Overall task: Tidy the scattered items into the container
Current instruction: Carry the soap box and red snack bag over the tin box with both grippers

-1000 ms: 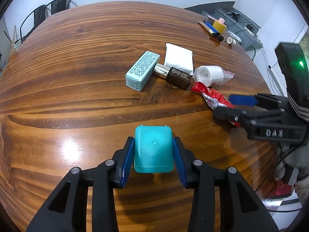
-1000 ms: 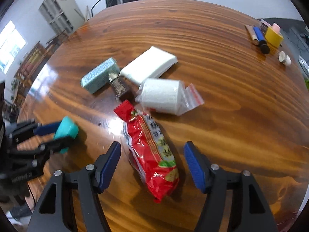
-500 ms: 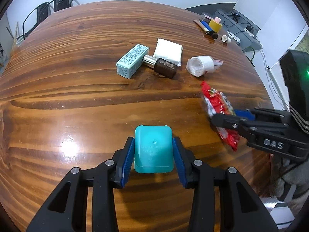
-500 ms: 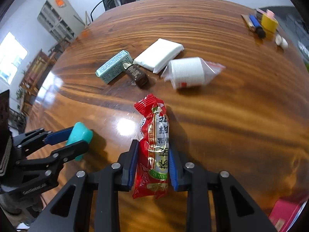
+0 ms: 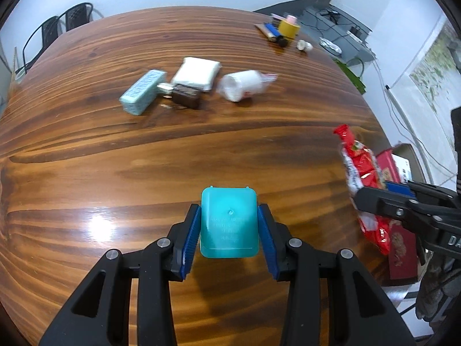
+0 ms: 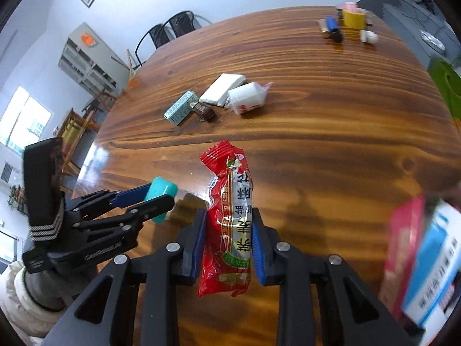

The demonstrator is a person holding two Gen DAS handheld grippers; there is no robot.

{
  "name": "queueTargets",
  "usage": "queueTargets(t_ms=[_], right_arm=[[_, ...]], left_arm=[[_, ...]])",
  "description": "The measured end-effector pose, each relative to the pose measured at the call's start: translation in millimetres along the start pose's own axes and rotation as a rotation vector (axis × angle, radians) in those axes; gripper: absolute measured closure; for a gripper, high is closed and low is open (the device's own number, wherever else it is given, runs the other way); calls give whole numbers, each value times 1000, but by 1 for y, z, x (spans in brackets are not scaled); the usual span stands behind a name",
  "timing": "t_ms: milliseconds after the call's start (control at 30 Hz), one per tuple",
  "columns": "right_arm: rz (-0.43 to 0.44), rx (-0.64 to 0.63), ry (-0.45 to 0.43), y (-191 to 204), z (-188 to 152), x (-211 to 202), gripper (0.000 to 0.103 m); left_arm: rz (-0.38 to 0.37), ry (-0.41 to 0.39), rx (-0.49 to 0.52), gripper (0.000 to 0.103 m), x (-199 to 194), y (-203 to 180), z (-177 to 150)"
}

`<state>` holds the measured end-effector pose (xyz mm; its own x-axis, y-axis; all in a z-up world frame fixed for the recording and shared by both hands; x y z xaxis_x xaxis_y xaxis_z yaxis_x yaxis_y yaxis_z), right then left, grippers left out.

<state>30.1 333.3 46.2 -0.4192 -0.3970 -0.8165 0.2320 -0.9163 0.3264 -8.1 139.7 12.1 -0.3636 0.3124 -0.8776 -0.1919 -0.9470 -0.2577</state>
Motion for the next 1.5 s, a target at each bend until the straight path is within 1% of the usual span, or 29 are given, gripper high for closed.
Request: queueTargets(t_ms=[233, 500, 667, 800, 933, 1033, 1100, 1367, 1500], right_arm=[[-36, 107, -69, -36, -30, -53, 71], [-128, 196, -140, -81, -69, -115, 71], [-179, 249, -157, -108, -97, -141, 71], [-202, 290, -171, -128, -114, -156, 71], [-226, 296, -180, -144, -117, -161, 71], [-244, 301, -176, -161, -115, -157, 71], [-252, 287, -175, -168, -108, -152, 71], [-269, 266, -141, -196, -79, -126, 71], [-299, 256, -94, -209, -69, -111, 71]], left_arm=[[-36, -11, 64, 60, -8, -50, -8], [-88, -10, 139, 60, -8, -112, -23], [-115, -14, 172, 60, -11, -143, -33], [-129, -22, 192, 60, -14, -164, -38], [-140, -30, 204, 60, -17, -179, -44], [-142, -35, 211, 60, -21, -186, -47], [-138, -42, 210, 60, -25, -188, -50], [-113, -68, 170, 60, -41, -177, -58], [-99, -74, 139, 60, -45, -166, -60]])
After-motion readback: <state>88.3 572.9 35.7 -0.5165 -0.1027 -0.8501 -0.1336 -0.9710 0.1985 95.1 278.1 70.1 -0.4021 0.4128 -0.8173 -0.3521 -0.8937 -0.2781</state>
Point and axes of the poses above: each gripper's, at about its wrist camera, not at the fingertips, and x roughly the way its jaws point, y to its left, z to its top, the point moved 3 cm from there along x, roughly the way its jaws point, and after that the axes turned 8 degrees about -x, right-handed, at the moved point
